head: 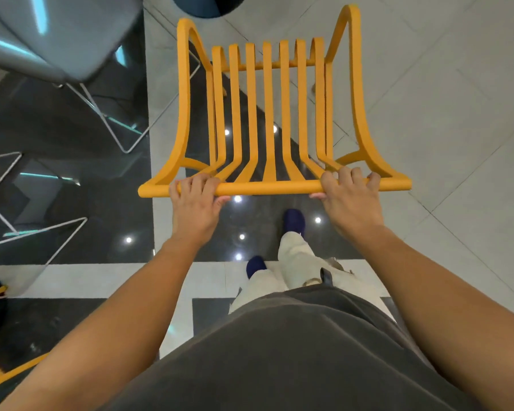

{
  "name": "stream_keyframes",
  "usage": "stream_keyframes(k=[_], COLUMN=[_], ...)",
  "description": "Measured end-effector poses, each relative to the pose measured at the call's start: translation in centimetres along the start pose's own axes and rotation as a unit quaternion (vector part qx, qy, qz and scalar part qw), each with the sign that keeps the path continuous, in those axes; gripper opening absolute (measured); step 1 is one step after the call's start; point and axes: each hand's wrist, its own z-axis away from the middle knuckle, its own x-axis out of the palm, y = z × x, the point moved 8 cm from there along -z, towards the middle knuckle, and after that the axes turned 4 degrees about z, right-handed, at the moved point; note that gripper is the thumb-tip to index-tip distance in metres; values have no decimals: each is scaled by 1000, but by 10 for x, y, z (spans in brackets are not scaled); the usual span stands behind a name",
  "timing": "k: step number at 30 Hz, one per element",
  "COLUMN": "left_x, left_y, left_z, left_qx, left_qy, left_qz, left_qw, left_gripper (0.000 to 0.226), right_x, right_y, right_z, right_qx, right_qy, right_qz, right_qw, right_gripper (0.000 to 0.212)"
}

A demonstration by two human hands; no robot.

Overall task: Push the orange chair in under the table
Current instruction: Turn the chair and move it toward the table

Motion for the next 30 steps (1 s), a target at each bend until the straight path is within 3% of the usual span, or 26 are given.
stream_keyframes(k=[6,12,21,30], left_x=[-9,-9,-19,-27], left_y=[-9,9,20,16], left_z=[-58,-109,-198,-287], left_qx=[-48,-80,-128,-160], left_qy=[22,31,40,62], left_qz=[-32,-56,-12,36], left_qw=[998,995,991,985], left_gripper=[43,43,53,43], right_x=[-12,-29,-58,-94], right_y=[34,70,110,135], right_z=[-59,-124,-248,-355], right_qx=[11,-40,-123,-179], right_qy=[29,11,-18,-6], right_qz=[11,26,34,24], right_qw=[999,999,992,984], right_gripper=[32,37,47,45])
